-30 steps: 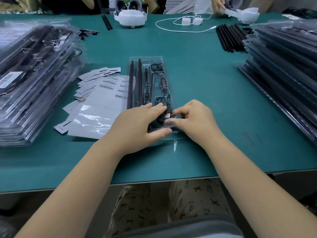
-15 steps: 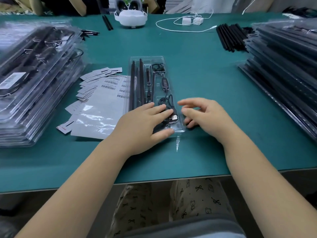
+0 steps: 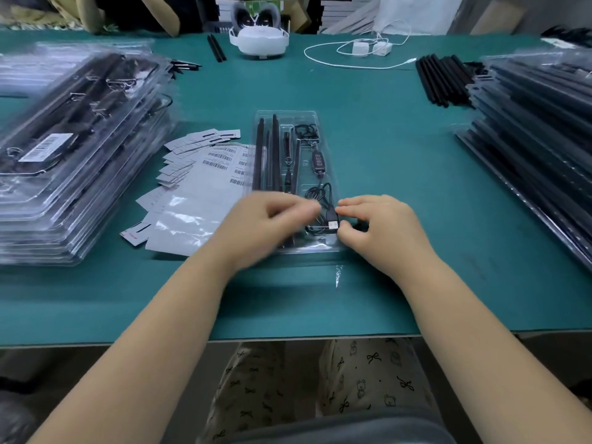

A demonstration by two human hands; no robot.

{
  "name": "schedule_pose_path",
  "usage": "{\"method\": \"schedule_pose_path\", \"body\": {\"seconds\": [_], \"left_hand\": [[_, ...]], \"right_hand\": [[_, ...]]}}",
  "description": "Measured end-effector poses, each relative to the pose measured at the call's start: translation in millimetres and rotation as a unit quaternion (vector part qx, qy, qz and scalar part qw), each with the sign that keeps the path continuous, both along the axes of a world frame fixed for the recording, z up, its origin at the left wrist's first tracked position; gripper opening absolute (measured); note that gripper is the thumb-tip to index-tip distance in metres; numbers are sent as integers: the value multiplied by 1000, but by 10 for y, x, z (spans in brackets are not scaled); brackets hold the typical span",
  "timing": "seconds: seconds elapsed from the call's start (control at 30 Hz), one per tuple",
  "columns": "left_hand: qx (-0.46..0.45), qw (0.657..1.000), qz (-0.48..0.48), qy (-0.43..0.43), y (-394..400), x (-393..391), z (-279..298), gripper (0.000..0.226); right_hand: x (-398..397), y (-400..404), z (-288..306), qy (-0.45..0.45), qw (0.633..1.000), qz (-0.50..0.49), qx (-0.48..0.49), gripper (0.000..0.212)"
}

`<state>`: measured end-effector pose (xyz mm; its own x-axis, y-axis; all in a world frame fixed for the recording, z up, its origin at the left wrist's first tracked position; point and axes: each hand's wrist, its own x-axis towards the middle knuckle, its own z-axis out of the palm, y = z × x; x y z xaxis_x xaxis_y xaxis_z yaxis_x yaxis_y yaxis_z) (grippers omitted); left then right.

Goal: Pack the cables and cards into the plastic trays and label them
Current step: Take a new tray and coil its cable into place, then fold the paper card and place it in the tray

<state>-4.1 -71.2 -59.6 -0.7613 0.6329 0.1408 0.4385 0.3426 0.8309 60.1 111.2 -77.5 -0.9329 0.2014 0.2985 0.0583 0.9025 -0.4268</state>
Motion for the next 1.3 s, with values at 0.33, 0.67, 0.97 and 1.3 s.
{"method": "schedule_pose_path", "body": {"seconds": [0.33,0.67,0.97,1.3], "left_hand": [[-356,843,394,87,-719,-1037,173,36],[-413,794,406,185,-672,-1049,198,20],[-161,797,431,392,-516,-688,563,23],[-21,926,27,375,332,123,-9,14]], "right_hand": [[-64,-4,-21,22,999,-7,-28,24],[-98,-2,-29,48,998,-4,-47,17],[-81,10,1,22,994,21,-103,69],[-54,15,0,57,987,45,-146,42]]}}
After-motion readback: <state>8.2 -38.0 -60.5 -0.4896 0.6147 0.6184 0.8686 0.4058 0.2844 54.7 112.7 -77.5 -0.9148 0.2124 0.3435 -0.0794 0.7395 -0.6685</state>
